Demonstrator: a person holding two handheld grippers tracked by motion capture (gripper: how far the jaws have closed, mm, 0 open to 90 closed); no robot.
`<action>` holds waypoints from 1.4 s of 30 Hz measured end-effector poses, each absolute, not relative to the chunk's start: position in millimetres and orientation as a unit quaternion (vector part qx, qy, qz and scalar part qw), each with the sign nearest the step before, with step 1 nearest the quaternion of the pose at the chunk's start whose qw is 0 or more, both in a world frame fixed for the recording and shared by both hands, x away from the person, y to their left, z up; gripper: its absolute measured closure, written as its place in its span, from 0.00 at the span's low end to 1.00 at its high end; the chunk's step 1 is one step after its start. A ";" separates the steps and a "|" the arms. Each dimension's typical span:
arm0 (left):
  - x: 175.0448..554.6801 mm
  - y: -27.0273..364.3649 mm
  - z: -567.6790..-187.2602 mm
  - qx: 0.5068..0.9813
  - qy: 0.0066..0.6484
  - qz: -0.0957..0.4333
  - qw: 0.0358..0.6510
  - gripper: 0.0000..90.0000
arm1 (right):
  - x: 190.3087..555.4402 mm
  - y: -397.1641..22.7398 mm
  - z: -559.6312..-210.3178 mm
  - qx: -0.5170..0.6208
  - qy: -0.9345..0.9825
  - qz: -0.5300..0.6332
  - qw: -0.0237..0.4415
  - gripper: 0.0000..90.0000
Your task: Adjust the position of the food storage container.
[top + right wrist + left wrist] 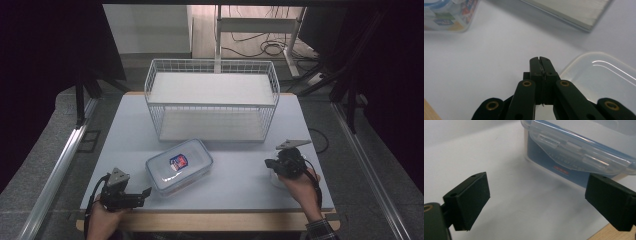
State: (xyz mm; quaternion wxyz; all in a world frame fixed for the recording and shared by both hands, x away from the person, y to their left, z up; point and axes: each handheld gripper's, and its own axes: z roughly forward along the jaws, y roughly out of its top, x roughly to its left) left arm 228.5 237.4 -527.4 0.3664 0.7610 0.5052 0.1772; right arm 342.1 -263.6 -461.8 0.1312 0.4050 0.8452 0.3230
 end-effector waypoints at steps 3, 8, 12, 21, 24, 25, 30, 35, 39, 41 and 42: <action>228.6 237.1 -527.0 0.763 0.503 0.174 0.366 0.05 | 338.8 -274.3 -461.8 0.416 0.839 0.327 0.127 0.99; 227.5 235.3 -524.6 0.765 0.507 0.175 0.357 0.10 | 339.2 -272.2 -462.5 0.415 0.841 0.322 0.129 0.97; 224.5 238.6 -519.8 0.763 0.501 0.151 0.380 0.63 | 340.9 -265.3 -462.3 0.413 0.834 0.340 0.134 0.98; 243.9 239.2 -518.1 0.746 0.521 0.137 0.391 0.96 | 340.9 -242.6 -462.7 0.387 0.840 0.356 0.133 0.99; 254.2 231.7 -521.8 0.759 0.520 0.142 0.367 1.00 | 342.7 -234.6 -463.1 0.380 0.842 0.359 0.133 0.99; 257.9 230.3 -523.2 0.762 0.521 0.145 0.356 1.00 | 343.5 -230.1 -463.7 0.376 0.843 0.360 0.134 0.99; 263.2 231.7 -524.8 0.758 0.526 0.142 0.358 1.00 | 345.7 -223.7 -466.3 0.373 0.844 0.365 0.125 0.99; 275.5 229.0 -526.2 0.760 0.528 0.150 0.348 1.00 | 349.7 -215.8 -468.2 0.370 0.846 0.367 0.115 0.98; 287.9 227.5 -527.4 0.762 0.527 0.151 0.345 1.00 | 356.0 -207.8 -469.5 0.365 0.846 0.373 0.107 0.98; 293.9 226.9 -527.4 0.761 0.527 0.150 0.347 1.00 | 359.0 -203.2 -470.7 0.363 0.847 0.375 0.104 0.98; 295.8 226.7 -527.1 0.761 0.528 0.149 0.346 1.00 | 360.6 -200.5 -471.7 0.363 0.847 0.374 0.102 0.98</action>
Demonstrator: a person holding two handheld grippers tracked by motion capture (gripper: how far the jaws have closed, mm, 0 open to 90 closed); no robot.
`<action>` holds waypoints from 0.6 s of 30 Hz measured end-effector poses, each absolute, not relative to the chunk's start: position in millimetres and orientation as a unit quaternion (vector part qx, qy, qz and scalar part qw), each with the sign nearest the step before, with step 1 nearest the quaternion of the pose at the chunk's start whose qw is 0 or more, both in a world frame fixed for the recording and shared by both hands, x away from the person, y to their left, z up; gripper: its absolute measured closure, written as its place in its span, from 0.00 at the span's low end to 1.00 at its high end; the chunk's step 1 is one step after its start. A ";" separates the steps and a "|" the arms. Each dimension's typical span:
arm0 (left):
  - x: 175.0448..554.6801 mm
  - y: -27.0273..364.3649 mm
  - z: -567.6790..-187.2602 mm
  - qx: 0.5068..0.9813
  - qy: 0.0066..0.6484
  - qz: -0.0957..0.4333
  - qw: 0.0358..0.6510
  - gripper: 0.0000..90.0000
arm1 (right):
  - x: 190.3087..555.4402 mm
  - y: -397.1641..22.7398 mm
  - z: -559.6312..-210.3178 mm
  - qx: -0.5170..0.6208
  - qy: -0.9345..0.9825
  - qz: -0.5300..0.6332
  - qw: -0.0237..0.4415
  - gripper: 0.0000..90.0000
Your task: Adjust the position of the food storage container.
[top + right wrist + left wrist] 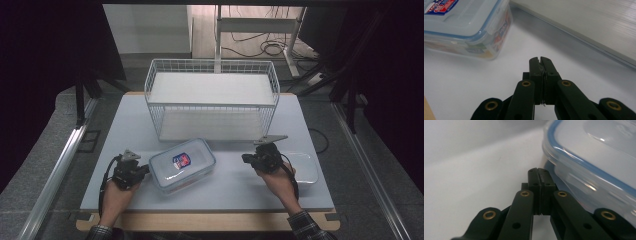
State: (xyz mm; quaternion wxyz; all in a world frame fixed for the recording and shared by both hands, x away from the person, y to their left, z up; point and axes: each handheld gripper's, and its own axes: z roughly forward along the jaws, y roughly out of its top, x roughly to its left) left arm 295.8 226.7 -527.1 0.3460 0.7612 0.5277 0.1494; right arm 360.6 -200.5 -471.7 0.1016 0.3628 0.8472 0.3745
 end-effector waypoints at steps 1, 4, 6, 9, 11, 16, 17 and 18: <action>298.4 226.4 -527.2 0.761 0.527 0.150 0.348 1.00 | 362.9 -197.7 -473.5 0.361 0.849 0.372 0.103 0.97; 306.2 224.4 -527.1 0.761 0.528 0.144 0.350 1.00 | 365.7 -194.4 -475.6 0.362 0.849 0.371 0.103 0.97; 312.7 219.7 -527.1 0.764 0.522 0.137 0.353 1.00 | 371.2 -189.3 -477.7 0.364 0.848 0.371 0.104 0.97; 316.3 214.6 -526.3 0.770 0.516 0.139 0.349 1.00 | 374.9 -185.0 -478.4 0.365 0.847 0.373 0.101 0.97; 319.9 208.6 -526.2 0.769 0.515 0.141 0.352 1.00 | 378.5 -179.9 -479.1 0.363 0.848 0.374 0.100 0.96; 328.7 195.5 -525.6 0.776 0.504 0.138 0.353 1.00 | 384.3 -173.8 -483.7 0.362 0.850 0.368 0.100 0.95; 330.5 193.1 -525.6 0.777 0.502 0.136 0.354 1.00 | 384.6 -173.2 -485.1 0.363 0.851 0.367 0.098 0.94; 332.4 190.8 -525.6 0.778 0.500 0.133 0.356 1.00 | 384.5 -172.8 -486.6 0.364 0.852 0.365 0.098 0.94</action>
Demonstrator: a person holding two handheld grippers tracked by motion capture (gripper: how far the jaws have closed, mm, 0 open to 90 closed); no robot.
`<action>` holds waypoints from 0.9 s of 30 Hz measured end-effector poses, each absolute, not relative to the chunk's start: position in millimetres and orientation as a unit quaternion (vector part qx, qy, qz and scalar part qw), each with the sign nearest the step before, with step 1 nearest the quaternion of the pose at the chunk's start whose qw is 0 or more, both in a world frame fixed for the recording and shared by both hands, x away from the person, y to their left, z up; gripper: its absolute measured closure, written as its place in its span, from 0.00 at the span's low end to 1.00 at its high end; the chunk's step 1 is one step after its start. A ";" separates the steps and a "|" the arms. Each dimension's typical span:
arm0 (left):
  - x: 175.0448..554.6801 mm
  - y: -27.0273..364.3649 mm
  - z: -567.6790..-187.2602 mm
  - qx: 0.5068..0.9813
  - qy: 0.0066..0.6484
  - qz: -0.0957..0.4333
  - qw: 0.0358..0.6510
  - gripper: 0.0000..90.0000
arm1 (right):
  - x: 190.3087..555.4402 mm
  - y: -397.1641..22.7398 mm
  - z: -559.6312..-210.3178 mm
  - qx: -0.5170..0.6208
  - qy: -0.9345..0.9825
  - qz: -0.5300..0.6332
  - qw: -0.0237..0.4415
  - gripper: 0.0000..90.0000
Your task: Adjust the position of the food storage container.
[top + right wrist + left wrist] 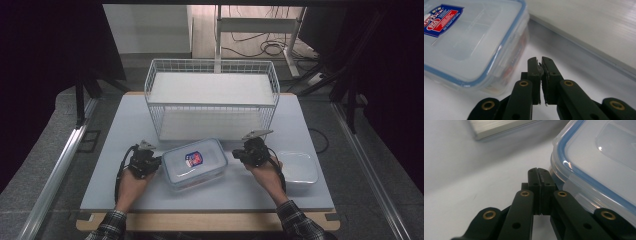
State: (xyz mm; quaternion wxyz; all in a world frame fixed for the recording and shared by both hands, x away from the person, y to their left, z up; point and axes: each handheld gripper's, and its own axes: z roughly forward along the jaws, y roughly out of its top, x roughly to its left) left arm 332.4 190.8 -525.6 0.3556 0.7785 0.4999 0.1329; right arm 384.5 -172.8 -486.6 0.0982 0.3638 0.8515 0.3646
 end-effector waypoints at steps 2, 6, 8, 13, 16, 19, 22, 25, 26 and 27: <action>336.3 185.3 -525.8 0.781 0.496 0.127 0.359 1.00 | 383.5 -172.2 -488.1 0.363 0.853 0.362 0.095 0.93; 343.7 172.9 -526.0 0.786 0.487 0.122 0.361 1.00 | 375.7 -172.9 -486.3 0.356 0.861 0.349 0.105 0.98; 344.6 171.1 -526.2 0.787 0.485 0.119 0.362 1.00 | 373.5 -175.5 -485.7 0.358 0.860 0.349 0.099 0.98; 349.7 158.1 -526.5 0.801 0.467 0.118 0.355 1.00 | 353.3 -188.2 -483.7 0.355 0.866 0.340 0.094 0.99; 350.5 154.4 -526.6 0.803 0.462 0.116 0.357 1.00 | 346.4 -191.5 -483.8 0.356 0.867 0.337 0.091 0.99; 351.3 149.3 -525.9 0.807 0.458 0.110 0.356 1.00 | 337.4 -195.8 -485.1 0.352 0.871 0.332 0.089 0.99; 349.5 141.9 -525.4 0.811 0.449 0.100 0.360 1.00 | 329.3 -197.0 -487.4 0.346 0.879 0.315 0.095 0.99; 345.7 139.1 -523.7 0.815 0.447 0.100 0.356 1.00 | 325.5 -198.7 -487.2 0.341 0.882 0.307 0.106 0.99; 344.6 140.0 -523.1 0.814 0.447 0.099 0.356 1.00 | 325.6 -199.3 -487.0 0.339 0.882 0.307 0.109 0.99; 343.2 141.6 -522.0 0.814 0.448 0.097 0.358 0.99 | 325.6 -199.9 -486.8 0.341 0.881 0.309 0.109 0.99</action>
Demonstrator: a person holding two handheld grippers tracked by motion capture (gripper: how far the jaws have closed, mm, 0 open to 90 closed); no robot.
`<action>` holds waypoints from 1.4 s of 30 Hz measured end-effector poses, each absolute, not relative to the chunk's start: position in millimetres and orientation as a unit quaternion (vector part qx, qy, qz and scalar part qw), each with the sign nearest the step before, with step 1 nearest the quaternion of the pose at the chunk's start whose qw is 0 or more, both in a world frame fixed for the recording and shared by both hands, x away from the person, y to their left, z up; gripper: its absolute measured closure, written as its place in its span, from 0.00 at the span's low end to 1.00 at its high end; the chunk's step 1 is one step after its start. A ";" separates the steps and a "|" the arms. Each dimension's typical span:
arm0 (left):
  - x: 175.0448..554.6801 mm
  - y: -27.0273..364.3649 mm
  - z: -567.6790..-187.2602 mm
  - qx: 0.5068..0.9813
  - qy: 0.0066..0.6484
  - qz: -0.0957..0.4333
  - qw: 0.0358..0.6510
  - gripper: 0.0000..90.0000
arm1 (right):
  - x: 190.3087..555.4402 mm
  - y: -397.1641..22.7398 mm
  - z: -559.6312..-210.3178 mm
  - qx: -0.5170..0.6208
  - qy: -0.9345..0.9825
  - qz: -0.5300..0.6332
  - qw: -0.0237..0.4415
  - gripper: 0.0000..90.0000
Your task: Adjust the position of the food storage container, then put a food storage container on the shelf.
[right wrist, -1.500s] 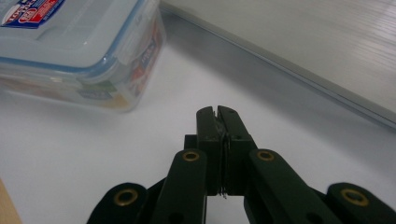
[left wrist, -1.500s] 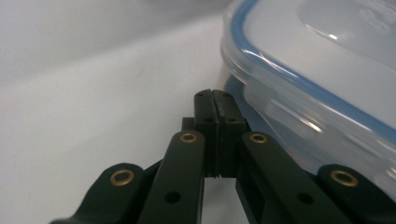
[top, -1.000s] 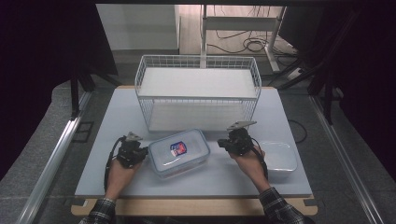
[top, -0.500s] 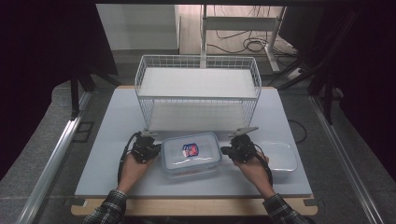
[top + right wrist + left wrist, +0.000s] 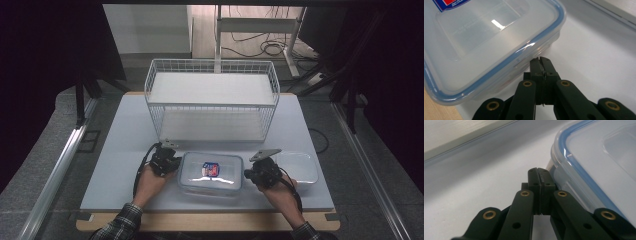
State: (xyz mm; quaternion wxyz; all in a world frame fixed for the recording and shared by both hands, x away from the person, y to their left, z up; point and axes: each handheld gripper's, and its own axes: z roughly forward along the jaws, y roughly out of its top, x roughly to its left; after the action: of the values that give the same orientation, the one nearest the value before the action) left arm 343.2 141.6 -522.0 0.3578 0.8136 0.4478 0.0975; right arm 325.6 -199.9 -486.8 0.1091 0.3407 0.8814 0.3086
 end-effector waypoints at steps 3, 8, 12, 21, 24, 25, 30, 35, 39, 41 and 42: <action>336.2 145.4 -520.4 0.812 0.452 0.089 0.358 0.98 | 327.0 -200.4 -487.5 0.342 0.880 0.311 0.106 0.99; 320.5 143.2 -519.8 0.815 0.460 0.086 0.342 0.99 | 330.6 -198.4 -488.1 0.346 0.879 0.308 0.114 0.99; 313.0 138.0 -519.9 0.821 0.456 0.085 0.332 0.99 | 334.6 -199.0 -488.9 0.352 0.876 0.308 0.115 0.99; 301.0 171.5 -506.5 0.794 0.458 0.111 0.383 0.68 | 327.5 -219.7 -470.9 0.351 0.865 0.332 0.136 0.89; 292.3 181.8 -505.0 0.791 0.455 0.122 0.391 0.55 | 323.5 -226.4 -468.5 0.350 0.863 0.342 0.128 0.78; 289.0 184.0 -504.8 0.790 0.456 0.126 0.391 0.51 | 321.8 -227.6 -468.3 0.350 0.862 0.344 0.125 0.74; 279.9 191.1 -505.9 0.786 0.455 0.126 0.400 0.27 | 313.8 -230.3 -466.4 0.342 0.858 0.365 0.119 0.47; 278.0 190.8 -503.0 0.782 0.454 0.118 0.410 0.16 | 310.4 -233.2 -465.6 0.341 0.849 0.387 0.118 0.31; 276.3 187.4 -501.3 0.784 0.446 0.124 0.412 0.12 | 311.2 -233.2 -464.2 0.342 0.842 0.400 0.116 0.22; 275.9 186.7 -502.1 0.789 0.437 0.124 0.415 0.11 | 311.0 -232.3 -464.5 0.343 0.839 0.406 0.113 0.20; 275.5 185.9 -502.6 0.791 0.433 0.123 0.413 0.12 | 311.0 -231.4 -465.0 0.343 0.839 0.406 0.113 0.17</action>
State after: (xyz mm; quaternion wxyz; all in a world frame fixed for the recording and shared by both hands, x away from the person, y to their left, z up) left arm 275.5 185.9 -502.6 0.4133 0.7914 0.4332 0.1233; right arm 311.0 -231.4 -465.0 0.1131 0.3426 0.8394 0.4064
